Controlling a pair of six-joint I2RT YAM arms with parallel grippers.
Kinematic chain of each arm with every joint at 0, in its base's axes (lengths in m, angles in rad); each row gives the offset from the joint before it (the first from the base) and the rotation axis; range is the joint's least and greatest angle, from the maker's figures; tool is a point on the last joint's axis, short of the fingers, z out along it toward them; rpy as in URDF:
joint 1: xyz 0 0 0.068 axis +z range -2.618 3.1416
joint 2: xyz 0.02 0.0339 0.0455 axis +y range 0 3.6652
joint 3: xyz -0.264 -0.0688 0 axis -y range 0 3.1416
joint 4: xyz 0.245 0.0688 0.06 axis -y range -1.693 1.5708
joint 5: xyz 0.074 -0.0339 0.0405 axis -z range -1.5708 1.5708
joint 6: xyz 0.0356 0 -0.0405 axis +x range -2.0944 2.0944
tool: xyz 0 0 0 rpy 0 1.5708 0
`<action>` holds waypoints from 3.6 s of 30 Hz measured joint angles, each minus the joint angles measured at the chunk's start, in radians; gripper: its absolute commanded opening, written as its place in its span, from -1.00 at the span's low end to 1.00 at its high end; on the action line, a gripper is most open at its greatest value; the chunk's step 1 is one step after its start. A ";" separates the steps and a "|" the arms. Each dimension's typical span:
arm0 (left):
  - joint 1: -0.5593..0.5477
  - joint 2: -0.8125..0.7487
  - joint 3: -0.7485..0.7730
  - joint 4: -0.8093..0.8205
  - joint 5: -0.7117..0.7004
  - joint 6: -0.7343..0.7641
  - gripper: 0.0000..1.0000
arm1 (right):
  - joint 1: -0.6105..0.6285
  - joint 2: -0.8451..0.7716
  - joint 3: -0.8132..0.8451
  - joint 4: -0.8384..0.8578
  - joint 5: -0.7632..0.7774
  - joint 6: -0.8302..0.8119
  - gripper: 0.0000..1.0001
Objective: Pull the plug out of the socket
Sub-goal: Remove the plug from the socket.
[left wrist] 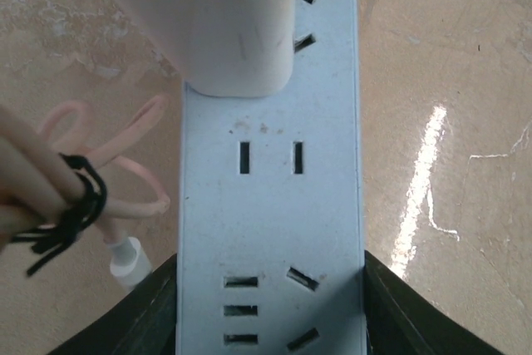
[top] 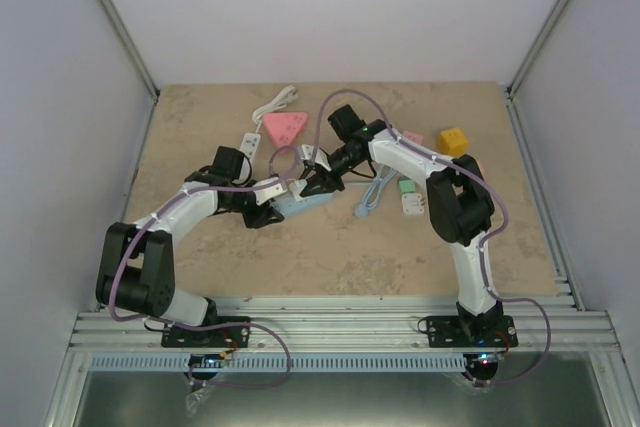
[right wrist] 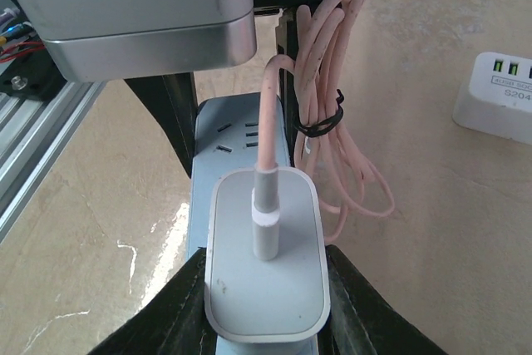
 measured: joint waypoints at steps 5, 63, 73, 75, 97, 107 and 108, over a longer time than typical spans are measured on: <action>0.000 0.001 0.000 0.000 0.001 0.000 -1.00 | -0.003 -0.021 -0.053 0.055 -0.005 0.002 -0.99; 0.008 0.013 0.002 -0.006 0.022 0.006 -1.00 | 0.016 -0.045 -0.050 0.039 0.063 -0.051 -0.99; 0.000 0.013 0.019 0.030 0.046 0.005 -1.00 | -0.030 -0.058 -0.068 0.068 -0.020 -0.007 -0.99; 0.000 0.013 0.020 0.032 0.047 0.005 -1.00 | -0.031 -0.058 -0.068 0.071 -0.022 0.000 -0.99; -0.008 0.036 0.036 0.069 0.017 0.000 -1.00 | 0.005 0.010 0.163 -0.158 0.157 0.000 -0.99; -0.012 0.035 0.039 0.076 0.018 -0.008 -1.00 | -0.012 0.031 0.189 -0.179 0.105 0.069 -0.99; -0.012 0.035 0.039 0.076 0.019 -0.008 -1.00 | -0.012 0.031 0.189 -0.179 0.104 0.073 -0.99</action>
